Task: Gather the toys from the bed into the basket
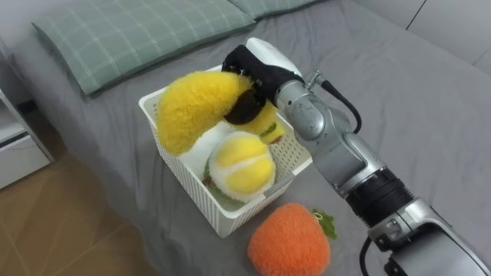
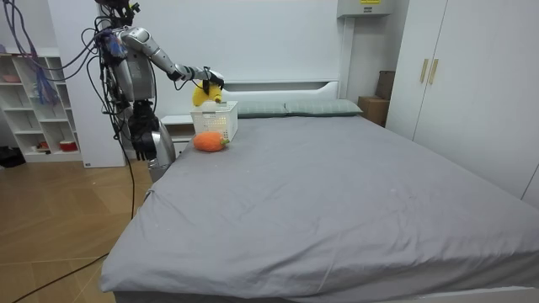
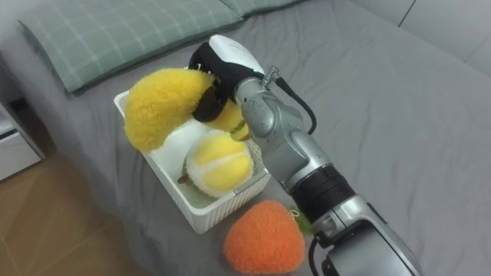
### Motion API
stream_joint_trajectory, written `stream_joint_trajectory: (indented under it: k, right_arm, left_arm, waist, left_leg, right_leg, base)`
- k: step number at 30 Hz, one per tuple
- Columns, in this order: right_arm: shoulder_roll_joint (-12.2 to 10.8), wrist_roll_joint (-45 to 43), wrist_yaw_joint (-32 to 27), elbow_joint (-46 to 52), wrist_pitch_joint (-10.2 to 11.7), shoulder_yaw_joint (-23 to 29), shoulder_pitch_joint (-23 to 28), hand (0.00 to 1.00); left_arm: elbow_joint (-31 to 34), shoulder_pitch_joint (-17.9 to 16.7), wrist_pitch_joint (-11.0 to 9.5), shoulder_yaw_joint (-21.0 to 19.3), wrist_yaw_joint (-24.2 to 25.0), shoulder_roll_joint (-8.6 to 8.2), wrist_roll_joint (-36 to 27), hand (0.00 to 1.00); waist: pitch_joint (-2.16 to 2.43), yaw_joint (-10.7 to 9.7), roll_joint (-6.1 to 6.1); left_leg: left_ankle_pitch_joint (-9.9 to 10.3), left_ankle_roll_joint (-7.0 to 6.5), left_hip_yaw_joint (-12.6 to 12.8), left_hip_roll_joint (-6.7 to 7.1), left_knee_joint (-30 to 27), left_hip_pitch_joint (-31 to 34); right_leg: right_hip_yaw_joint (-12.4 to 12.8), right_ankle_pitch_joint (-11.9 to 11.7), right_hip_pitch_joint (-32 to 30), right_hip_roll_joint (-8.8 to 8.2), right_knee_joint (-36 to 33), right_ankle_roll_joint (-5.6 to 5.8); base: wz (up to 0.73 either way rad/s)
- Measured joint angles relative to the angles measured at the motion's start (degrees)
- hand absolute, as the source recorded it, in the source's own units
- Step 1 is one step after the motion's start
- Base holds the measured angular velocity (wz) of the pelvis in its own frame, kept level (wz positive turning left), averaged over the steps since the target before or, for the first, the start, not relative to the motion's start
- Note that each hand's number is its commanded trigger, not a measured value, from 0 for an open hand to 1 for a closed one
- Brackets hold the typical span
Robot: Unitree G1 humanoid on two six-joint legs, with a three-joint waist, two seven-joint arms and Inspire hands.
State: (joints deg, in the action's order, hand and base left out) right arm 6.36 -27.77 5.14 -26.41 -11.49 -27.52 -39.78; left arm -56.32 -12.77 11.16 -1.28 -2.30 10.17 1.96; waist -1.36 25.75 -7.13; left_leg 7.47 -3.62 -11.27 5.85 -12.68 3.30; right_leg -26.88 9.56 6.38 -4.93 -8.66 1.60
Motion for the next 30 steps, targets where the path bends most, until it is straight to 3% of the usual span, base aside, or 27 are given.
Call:
stream_joint_trajectory:
  k: [30]
  right_arm:
    - [0.99,0.17,-0.33,0.00,0.01,0.03,0.00,0.00]
  left_arm:
    - [0.27,1.27,0.20,-0.75,0.06,-0.10,1.51,0.00]
  waist:
    - [0.08,-0.10,0.27]
  left_leg:
    - [0.00,0.00,-0.01,0.02,-0.02,-0.08]
  right_leg:
    - [0.14,0.00,0.02,-0.01,-0.01,0.00]
  base:
    - [0.00]
